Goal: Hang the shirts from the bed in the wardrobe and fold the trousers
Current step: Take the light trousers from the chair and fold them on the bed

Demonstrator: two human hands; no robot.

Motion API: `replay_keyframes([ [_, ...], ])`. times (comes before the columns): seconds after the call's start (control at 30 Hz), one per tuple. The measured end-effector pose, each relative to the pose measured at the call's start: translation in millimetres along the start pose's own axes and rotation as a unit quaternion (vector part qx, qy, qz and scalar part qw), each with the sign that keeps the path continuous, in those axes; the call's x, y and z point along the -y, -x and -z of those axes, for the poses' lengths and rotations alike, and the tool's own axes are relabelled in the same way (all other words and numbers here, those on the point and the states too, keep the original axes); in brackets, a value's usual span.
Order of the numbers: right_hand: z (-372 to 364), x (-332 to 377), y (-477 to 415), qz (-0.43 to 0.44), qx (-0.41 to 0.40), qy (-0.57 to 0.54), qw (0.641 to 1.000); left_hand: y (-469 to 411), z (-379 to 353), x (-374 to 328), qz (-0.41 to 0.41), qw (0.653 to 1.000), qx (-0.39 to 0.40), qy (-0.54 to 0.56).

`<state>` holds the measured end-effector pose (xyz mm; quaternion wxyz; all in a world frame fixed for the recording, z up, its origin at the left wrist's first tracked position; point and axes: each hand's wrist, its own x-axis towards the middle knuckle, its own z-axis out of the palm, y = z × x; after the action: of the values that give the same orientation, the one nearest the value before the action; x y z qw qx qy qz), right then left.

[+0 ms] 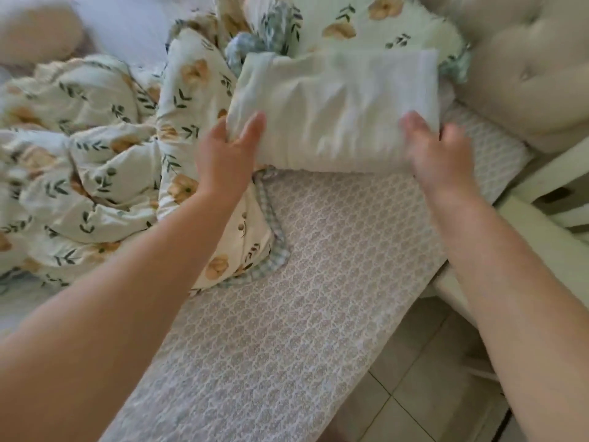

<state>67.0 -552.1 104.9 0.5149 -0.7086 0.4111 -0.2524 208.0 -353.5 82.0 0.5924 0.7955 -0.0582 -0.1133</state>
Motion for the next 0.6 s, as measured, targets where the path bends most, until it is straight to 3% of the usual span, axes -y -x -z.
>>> replay_keyframes([
  [0.03,4.7,3.2,16.3,0.052,-0.023,-0.024,0.998,9.1,8.7,-4.8,-0.029,0.999,-0.007,0.016],
  [0.1,1.6,-26.2,55.4,0.027,-0.018,-0.025,0.999,33.0,13.6,19.5,0.016,1.000,0.013,-0.010],
  [0.17,-9.6,-90.3,99.5,-0.093,0.040,0.047,0.994,65.0,12.7,79.8,0.135,0.985,0.046,-0.095],
  [0.23,-15.9,-159.5,149.1,-0.252,0.108,0.128,0.953,106.7,17.1,149.7,0.273,0.944,0.072,-0.168],
  [0.3,-15.0,-213.2,189.9,-0.344,0.145,0.143,0.917,146.3,25.7,205.0,0.349,0.903,0.107,-0.228],
  [0.47,-7.2,-267.2,236.0,-0.404,0.137,0.126,0.896,200.0,39.5,260.3,0.356,0.867,0.160,-0.310],
  [0.6,-5.1,-255.7,224.2,-0.382,0.119,0.118,0.909,193.0,41.3,256.8,0.345,0.892,0.150,-0.251],
])
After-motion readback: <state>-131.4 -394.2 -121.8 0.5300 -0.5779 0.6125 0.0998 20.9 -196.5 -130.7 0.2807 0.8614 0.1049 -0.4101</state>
